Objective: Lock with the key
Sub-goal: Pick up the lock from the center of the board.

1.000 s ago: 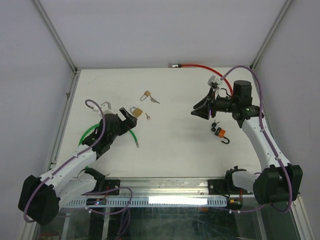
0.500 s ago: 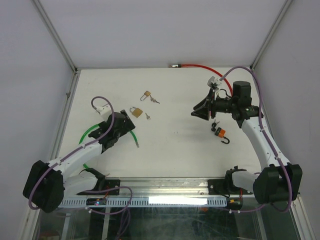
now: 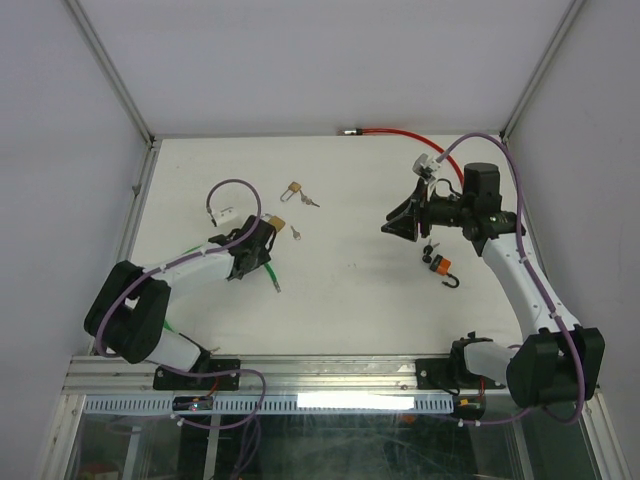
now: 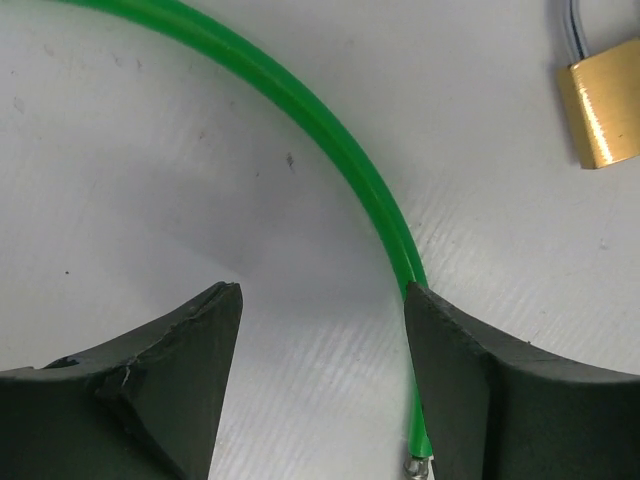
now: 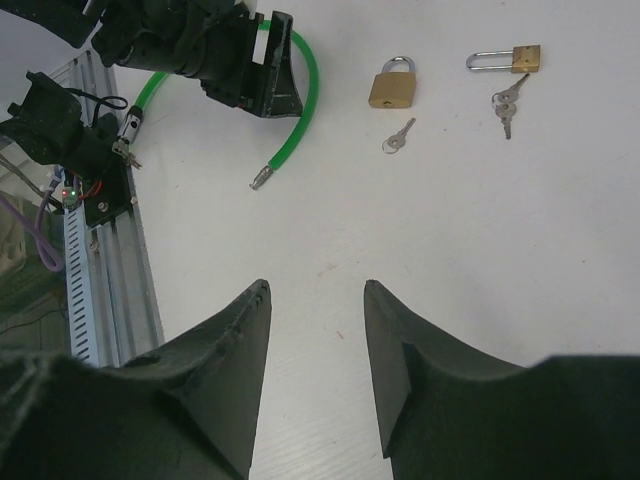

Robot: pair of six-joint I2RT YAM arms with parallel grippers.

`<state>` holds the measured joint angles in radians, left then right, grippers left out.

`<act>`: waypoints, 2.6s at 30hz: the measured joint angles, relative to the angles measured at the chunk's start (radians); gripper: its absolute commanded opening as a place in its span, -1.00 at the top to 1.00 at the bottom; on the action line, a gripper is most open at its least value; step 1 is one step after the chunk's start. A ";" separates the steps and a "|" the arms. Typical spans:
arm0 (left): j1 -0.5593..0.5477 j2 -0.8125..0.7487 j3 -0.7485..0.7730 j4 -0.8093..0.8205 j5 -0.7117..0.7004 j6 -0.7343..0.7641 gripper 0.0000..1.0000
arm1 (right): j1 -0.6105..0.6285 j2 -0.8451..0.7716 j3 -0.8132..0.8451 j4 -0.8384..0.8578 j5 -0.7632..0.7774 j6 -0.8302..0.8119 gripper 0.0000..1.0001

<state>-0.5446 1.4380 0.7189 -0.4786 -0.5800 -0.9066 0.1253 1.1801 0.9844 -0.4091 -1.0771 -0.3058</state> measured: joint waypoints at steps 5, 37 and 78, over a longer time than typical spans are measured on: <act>-0.013 0.056 0.071 -0.017 -0.017 -0.010 -0.35 | 0.000 0.008 0.000 -0.002 0.001 -0.004 0.09; -0.186 0.148 0.230 -0.186 -0.088 -0.111 1.00 | 0.021 0.047 -0.034 0.085 -0.050 0.058 -0.03; -0.484 -0.149 0.152 0.396 -0.098 -0.042 1.00 | 0.259 0.032 -0.229 0.334 -0.111 -0.118 -0.87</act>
<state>-1.0290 1.2888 0.8711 -0.0830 -0.6785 -0.9482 0.3843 1.2121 0.7551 -0.0753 -1.1881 -0.4236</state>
